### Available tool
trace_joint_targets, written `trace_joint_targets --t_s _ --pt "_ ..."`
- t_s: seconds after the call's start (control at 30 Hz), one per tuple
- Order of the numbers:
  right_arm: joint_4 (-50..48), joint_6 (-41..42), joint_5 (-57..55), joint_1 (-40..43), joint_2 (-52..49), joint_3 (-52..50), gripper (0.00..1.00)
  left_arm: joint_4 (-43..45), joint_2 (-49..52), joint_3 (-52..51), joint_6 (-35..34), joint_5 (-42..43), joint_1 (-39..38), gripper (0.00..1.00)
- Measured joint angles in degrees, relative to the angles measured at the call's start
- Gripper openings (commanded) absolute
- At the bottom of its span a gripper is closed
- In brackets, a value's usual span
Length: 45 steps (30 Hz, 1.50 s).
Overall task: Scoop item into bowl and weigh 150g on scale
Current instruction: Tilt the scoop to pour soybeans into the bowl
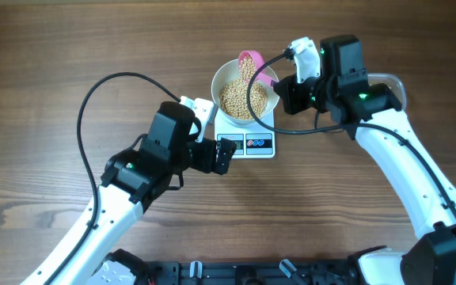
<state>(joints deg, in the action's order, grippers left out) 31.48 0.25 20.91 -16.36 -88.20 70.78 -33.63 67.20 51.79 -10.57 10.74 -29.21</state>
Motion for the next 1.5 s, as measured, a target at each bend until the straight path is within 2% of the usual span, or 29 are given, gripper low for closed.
trace_joint_targets --t_s 0.3,0.7,1.03,1.5 --pt "0.83 -5.60 -7.58 -2.99 0.04 0.00 0.04 0.00 -0.02 0.00 0.00 0.00 0.00 1.00" --pt "0.85 -8.61 -14.97 -6.10 0.92 0.00 0.05 0.00 0.00 0.00 0.00 0.00 0.00 1.00" --pt "2.60 -11.06 -16.79 -6.10 5.44 0.00 0.04 0.00 0.00 0.00 0.00 0.00 0.00 1.00" --pt "4.09 -11.82 -16.94 -6.12 5.73 0.00 0.04 0.00 0.00 0.00 0.00 0.00 0.00 1.00"
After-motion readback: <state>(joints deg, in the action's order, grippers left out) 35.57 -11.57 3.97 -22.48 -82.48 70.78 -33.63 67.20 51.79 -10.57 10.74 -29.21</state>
